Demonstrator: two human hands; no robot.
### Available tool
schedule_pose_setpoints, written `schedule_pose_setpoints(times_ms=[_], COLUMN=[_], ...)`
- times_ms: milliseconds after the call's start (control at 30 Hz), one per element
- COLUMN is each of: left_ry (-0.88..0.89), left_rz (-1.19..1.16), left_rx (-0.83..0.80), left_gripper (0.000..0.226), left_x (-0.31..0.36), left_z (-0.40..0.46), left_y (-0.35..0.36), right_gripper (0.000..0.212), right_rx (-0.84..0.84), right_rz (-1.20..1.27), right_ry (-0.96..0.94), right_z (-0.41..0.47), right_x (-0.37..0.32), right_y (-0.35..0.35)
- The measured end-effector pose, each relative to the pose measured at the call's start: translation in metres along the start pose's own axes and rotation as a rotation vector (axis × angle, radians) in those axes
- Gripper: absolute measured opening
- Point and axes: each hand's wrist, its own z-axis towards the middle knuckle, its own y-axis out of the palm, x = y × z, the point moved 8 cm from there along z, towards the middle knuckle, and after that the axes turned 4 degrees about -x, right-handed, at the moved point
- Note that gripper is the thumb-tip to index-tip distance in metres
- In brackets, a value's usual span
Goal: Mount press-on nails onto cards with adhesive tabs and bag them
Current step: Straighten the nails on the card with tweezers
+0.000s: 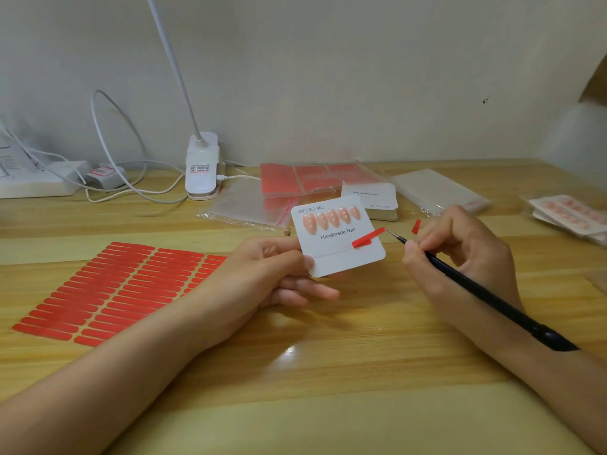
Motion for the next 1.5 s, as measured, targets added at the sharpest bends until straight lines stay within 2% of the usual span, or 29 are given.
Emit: schedule_pose_setpoints(times_ms=[500,767,1033,1133,1233,1500], left_ry=[0.007,-0.009,-0.007,-0.038,-0.084,-0.140], left_rz=[-0.014,-0.043,0.130,0.182,0.205,0.259], left_rx=[-0.002,0.009,-0.008,-0.030,-0.064,-0.070], left_gripper=[0.046,0.034,0.031,0.031,0.030,0.028], left_x=[0.000,-0.003,-0.003,-0.002,0.000,0.012], left_z=[0.001,0.001,0.001,0.001,0.000,-0.003], left_y=[-0.002,-0.004,0.002,0.005,0.008,0.010], right_gripper=[0.015,0.021,0.014,0.018,0.014,0.011], right_rx=[0.067,0.160,0.121,0.090,0.048,0.102], right_rz=[-0.039,-0.065,-0.137,-0.177,-0.248,-0.182], right_ry=[0.039,0.099,0.217,0.250,0.264,0.303], right_z=[0.008,0.013,0.018,0.018,0.018,0.018], right_x=[0.013,0.027,0.044,0.050,0.057,0.057], right_y=[-0.014,-0.029,-0.031,-0.029,-0.027,-0.032])
